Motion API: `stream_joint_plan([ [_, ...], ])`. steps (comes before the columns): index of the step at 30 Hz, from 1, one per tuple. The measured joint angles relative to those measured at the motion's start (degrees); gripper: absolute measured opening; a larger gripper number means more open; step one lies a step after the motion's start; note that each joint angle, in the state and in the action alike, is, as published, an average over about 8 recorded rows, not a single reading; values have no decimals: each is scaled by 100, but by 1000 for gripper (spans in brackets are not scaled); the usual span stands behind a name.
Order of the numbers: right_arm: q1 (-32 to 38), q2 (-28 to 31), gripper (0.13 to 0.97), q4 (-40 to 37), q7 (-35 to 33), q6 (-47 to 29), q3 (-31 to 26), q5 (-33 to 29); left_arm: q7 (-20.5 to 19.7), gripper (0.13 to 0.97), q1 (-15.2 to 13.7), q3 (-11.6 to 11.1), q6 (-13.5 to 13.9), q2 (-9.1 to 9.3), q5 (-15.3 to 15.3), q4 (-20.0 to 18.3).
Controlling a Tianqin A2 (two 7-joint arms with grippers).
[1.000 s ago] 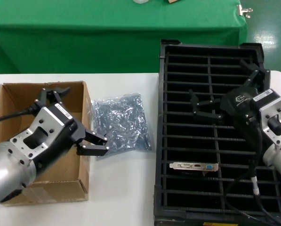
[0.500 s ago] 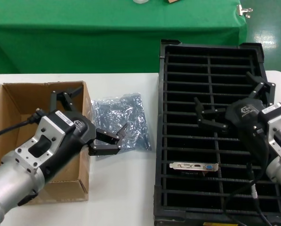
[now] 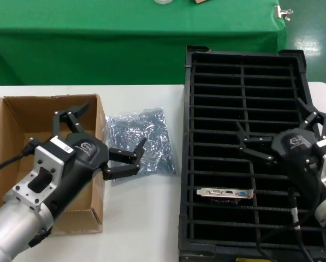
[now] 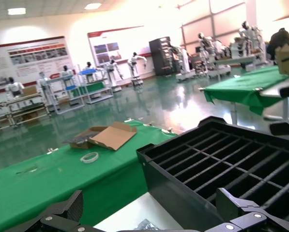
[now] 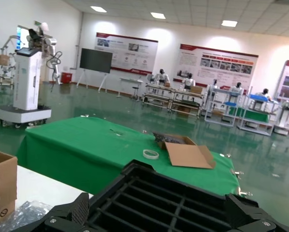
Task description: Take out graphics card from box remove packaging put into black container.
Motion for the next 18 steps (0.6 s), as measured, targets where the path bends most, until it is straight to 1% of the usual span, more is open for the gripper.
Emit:
stream_joint_plan([
  [18, -477, -9, 966, -185, -945, 518, 139, 1307, 970, 966, 455, 135, -1446, -17, -1600, 628],
])
